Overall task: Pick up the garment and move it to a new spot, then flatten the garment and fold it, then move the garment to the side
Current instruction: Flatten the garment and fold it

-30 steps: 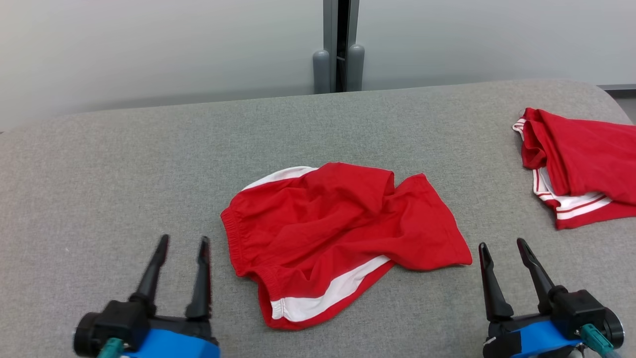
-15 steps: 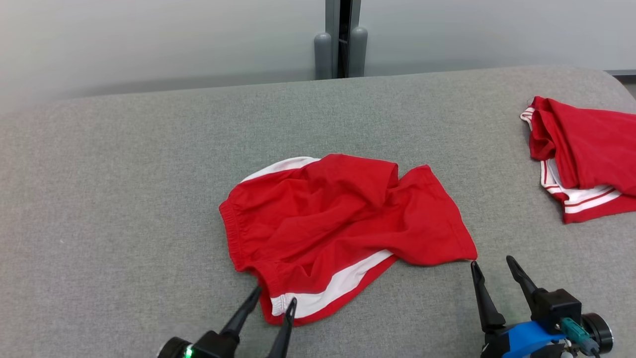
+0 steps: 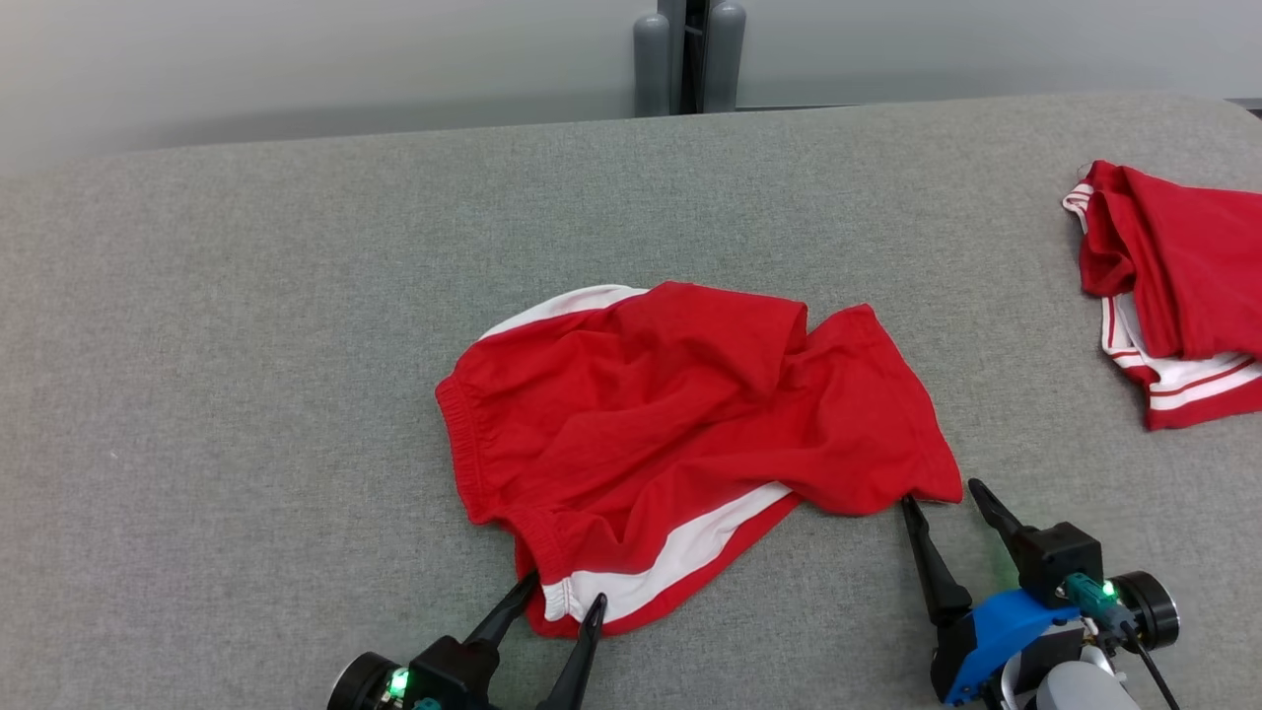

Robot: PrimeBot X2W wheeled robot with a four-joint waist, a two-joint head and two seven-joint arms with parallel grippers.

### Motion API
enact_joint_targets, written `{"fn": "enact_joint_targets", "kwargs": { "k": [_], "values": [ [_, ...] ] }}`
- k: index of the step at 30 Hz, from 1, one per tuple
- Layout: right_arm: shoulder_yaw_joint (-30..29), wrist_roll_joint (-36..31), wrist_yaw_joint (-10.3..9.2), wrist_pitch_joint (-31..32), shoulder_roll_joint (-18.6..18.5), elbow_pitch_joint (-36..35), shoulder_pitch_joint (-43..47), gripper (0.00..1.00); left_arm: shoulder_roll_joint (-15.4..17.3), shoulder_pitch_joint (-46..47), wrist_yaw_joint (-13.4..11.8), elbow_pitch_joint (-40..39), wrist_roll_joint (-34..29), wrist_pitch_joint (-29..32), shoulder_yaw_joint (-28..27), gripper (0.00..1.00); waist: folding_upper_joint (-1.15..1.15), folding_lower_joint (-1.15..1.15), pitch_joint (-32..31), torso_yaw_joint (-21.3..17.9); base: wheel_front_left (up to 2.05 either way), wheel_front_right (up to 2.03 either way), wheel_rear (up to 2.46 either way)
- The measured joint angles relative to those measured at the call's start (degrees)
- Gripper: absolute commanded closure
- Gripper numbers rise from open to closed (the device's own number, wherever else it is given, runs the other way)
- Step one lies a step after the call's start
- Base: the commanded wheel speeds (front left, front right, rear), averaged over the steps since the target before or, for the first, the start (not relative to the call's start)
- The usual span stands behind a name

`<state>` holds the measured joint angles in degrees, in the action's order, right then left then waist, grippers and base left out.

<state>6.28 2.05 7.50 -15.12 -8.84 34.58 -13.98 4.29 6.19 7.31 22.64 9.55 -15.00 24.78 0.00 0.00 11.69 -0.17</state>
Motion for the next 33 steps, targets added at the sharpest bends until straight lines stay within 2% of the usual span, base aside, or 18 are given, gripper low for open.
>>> {"fn": "enact_joint_targets", "kwargs": {
  "k": [6,7,8,9,10,11,18,27,33],
  "values": [
    [2.30,0.21,0.00,0.00,-0.40,2.36,-2.63,0.00,-0.13,2.70,0.00,1.82,0.89,0.00,2.03,0.00,0.00,0.00,1.05,0.17,0.00,0.00,0.00],
    [2.63,0.37,0.00,0.01,-0.40,2.33,-2.99,0.04,-0.14,3.11,0.01,2.18,1.11,0.00,2.59,0.00,0.00,0.00,1.20,0.18,0.00,0.00,0.00],
    [2.86,0.63,0.00,0.00,-0.45,2.38,-3.33,0.67,-0.14,3.43,0.00,2.48,1.40,0.00,3.00,0.14,0.00,0.00,1.34,0.17,0.00,0.00,0.00],
    [3.25,1.00,0.00,0.01,-0.49,2.42,-3.55,1.00,-0.16,3.67,0.01,2.79,1.70,0.00,3.34,0.56,0.00,0.00,1.46,0.16,0.00,0.00,0.00],
    [3.67,1.34,0.00,0.00,-0.52,2.42,-3.71,1.00,-0.16,3.94,0.00,3.12,2.04,0.00,3.61,0.85,0.00,0.00,1.56,0.15,0.00,0.00,0.00],
    [4.03,1.60,0.00,0.00,-0.58,2.60,-3.78,1.00,-0.14,4.24,0.00,3.39,2.27,0.00,3.88,1.00,0.00,0.00,1.62,0.15,0.00,0.00,0.00],
    [4.46,2.79,0.00,0.01,-1.29,0.02,-3.22,1.00,0.21,4.85,0.01,2.82,3.67,0.00,3.21,1.00,0.00,0.00,1.08,0.36,0.00,0.00,0.00],
    [3.66,3.30,0.00,0.00,-2.53,-10.70,-0.22,1.00,1.68,5.61,0.01,-3.58,3.11,0.00,-2.59,1.00,0.00,0.00,0.32,0.03,0.00,0.00,0.00],
    [5.30,3.52,0.00,0.00,-4.15,-15.48,-7.43,1.00,4.92,14.68,0.10,-6.86,1.30,0.01,-5.46,1.00,0.00,0.00,1.93,-0.41,0.00,0.00,0.00]
  ]
}}
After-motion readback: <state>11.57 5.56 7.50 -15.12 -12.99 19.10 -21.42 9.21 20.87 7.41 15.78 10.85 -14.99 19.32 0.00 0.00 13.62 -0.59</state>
